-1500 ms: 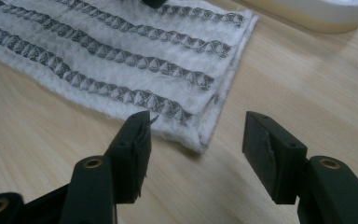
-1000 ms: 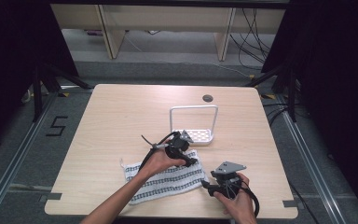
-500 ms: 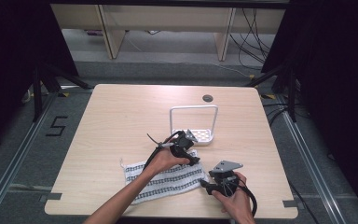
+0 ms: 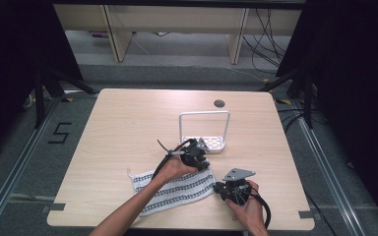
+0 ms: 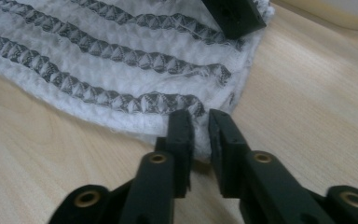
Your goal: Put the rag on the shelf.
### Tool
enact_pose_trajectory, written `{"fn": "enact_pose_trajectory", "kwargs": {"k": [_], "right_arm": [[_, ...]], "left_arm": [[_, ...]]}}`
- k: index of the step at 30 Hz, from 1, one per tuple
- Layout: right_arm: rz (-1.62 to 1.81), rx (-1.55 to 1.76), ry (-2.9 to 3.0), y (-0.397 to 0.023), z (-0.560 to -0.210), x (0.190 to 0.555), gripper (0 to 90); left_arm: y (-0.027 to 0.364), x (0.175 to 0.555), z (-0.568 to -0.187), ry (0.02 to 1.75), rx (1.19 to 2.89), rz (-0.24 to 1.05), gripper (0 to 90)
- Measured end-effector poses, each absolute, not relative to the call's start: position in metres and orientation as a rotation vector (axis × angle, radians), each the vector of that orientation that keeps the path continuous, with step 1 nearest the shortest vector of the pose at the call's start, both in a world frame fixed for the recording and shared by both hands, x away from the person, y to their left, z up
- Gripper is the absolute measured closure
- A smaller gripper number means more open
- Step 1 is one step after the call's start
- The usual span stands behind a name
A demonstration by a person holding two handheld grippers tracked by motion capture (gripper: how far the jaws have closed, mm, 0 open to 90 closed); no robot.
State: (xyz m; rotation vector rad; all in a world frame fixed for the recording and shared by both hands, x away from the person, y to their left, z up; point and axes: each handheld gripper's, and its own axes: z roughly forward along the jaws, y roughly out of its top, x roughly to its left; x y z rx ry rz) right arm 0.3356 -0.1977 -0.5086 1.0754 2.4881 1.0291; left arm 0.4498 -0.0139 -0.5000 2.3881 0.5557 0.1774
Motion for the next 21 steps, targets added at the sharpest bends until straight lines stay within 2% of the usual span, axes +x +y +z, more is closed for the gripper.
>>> {"fn": "enact_pose_trajectory", "kwargs": {"k": [2,4,21], "right_arm": [[1.047,1.066,2.473,-0.196,-0.51,0.336,84.9],[1.027,1.082,2.495,-0.197,-0.508,0.335,85.5],[1.193,1.009,2.43,-0.203,-0.483,0.34,87.0]], "left_arm": [[-0.013,0.45,-0.499,0.539,2.403,0.179,82.2],[-0.013,0.448,-0.498,0.534,2.4,0.185,83.9],[0.016,0.436,-0.445,0.563,2.291,0.215,84.8]]}}
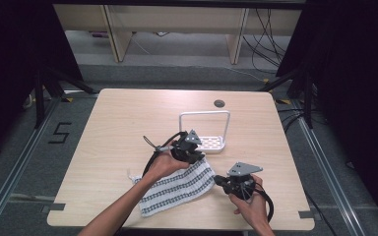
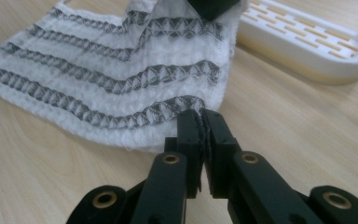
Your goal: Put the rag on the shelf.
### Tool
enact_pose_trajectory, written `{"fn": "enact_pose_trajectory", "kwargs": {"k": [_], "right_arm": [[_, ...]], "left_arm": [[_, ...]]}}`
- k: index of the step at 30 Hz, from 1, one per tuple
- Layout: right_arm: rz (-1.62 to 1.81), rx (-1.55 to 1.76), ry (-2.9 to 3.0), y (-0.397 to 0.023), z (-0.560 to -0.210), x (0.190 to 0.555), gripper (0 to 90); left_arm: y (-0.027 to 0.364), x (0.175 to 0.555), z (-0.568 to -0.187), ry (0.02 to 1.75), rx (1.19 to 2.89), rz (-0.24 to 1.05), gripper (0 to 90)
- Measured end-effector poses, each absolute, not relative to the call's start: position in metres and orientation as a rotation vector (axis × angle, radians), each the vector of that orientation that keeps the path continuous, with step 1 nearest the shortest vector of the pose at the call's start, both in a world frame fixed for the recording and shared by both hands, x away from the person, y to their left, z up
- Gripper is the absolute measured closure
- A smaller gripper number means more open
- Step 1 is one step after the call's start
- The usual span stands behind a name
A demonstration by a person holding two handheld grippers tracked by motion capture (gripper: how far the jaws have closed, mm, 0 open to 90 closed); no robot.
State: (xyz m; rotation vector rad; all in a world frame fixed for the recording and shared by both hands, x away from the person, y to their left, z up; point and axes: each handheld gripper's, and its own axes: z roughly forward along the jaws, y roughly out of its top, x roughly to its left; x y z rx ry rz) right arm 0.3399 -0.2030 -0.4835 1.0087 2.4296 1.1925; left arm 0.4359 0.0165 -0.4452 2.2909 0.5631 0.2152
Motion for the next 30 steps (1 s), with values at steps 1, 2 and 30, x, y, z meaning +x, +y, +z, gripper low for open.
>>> {"fn": "enact_pose_trajectory", "kwargs": {"k": [1,2,30], "right_arm": [[1.193,1.009,2.43,-0.203,-0.483,0.34,87.0],[1.214,1.021,2.423,-0.203,-0.479,0.339,87.1],[1.319,0.888,2.204,-0.212,-0.322,0.387,87.7]], "left_arm": [[0.016,0.436,-0.445,0.563,2.291,0.215,84.7],[0.018,0.435,-0.442,0.558,2.295,0.22,84.7],[0.049,0.431,-0.312,0.712,1.968,0.346,84.4]]}}
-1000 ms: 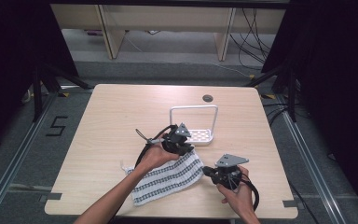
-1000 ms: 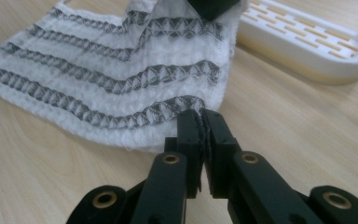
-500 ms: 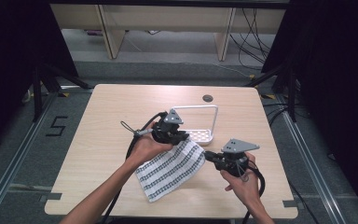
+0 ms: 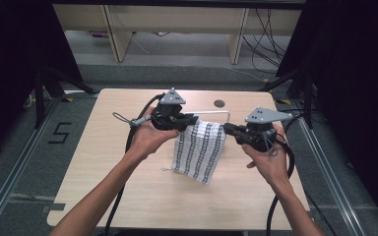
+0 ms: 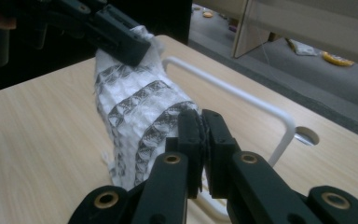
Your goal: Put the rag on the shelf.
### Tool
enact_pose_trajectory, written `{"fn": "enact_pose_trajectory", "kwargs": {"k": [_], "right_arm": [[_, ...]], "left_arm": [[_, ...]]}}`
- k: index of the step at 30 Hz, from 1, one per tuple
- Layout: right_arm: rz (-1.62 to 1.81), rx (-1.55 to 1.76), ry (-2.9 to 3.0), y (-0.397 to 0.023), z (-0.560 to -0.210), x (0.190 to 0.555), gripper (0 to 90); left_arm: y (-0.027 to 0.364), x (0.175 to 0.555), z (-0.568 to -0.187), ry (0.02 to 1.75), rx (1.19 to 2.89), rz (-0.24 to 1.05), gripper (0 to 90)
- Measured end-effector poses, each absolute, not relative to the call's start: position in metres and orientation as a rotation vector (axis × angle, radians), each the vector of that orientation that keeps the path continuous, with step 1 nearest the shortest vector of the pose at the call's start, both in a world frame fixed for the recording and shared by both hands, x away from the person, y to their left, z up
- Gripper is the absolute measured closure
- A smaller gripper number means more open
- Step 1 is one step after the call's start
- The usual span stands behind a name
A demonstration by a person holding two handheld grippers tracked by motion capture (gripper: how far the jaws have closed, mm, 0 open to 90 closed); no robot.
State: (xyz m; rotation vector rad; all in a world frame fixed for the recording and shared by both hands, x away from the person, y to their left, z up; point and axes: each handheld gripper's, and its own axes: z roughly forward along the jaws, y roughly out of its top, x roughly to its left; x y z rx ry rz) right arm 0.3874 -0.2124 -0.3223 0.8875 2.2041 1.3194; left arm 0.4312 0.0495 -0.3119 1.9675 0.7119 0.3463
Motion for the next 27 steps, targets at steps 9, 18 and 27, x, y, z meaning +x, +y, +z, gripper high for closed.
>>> {"fn": "enact_pose_trajectory", "kwargs": {"k": [9,18,27], "right_arm": [[1.3,0.891,2.175,-0.215,-0.295,0.409,87.7],[1.306,0.893,2.137,-0.213,-0.265,0.424,87.7],[1.289,0.883,2.105,-0.208,-0.248,0.445,87.7]], "left_arm": [[0.045,0.443,-0.294,0.754,1.917,0.355,84.4],[0.043,0.453,-0.264,0.763,1.892,0.42,84.5],[0.044,0.469,-0.251,0.784,1.874,0.444,84.4]]}}
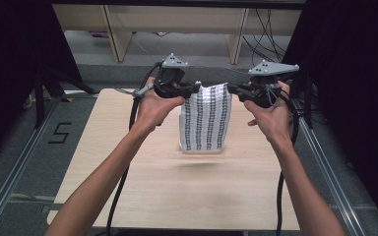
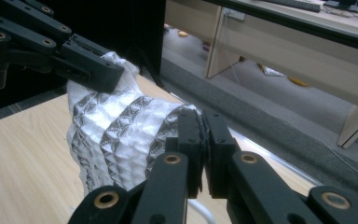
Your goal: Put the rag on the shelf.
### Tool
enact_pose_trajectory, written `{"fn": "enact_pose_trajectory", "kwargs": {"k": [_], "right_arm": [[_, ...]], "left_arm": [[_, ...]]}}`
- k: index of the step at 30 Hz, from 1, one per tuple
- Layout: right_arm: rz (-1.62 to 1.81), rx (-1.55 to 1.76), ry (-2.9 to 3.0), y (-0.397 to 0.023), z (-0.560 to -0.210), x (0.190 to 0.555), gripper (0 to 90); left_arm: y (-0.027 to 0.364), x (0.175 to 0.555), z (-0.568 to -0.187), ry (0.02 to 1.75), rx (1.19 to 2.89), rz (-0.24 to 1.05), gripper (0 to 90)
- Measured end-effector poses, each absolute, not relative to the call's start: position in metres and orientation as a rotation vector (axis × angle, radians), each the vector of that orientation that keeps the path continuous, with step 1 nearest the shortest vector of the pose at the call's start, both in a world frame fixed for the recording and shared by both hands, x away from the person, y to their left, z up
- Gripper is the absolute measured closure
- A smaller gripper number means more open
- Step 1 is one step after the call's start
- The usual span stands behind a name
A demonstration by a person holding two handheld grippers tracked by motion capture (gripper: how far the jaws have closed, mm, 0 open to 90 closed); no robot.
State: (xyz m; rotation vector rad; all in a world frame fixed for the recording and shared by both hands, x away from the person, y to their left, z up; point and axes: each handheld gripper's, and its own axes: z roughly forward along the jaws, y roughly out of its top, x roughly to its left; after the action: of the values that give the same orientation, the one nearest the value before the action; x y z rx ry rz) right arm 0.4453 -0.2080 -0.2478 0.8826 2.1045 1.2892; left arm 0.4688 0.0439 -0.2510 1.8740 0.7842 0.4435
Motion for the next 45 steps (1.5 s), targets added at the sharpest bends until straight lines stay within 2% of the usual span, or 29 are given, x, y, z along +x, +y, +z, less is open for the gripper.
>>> {"fn": "enact_pose_trajectory", "kwargs": {"k": [19,31,45], "right_arm": [[1.307,0.955,2.054,-0.203,-0.224,0.492,87.6],[1.25,1.057,2.054,-0.198,-0.243,0.532,87.5],[1.18,1.121,2.077,-0.19,-0.27,0.555,86.7]], "left_arm": [[0.038,0.51,-0.229,0.852,1.853,0.492,84.3],[0.034,0.551,-0.251,0.942,1.824,0.463,83.6],[0.035,0.569,-0.277,1.009,1.86,0.422,81.8]]}}
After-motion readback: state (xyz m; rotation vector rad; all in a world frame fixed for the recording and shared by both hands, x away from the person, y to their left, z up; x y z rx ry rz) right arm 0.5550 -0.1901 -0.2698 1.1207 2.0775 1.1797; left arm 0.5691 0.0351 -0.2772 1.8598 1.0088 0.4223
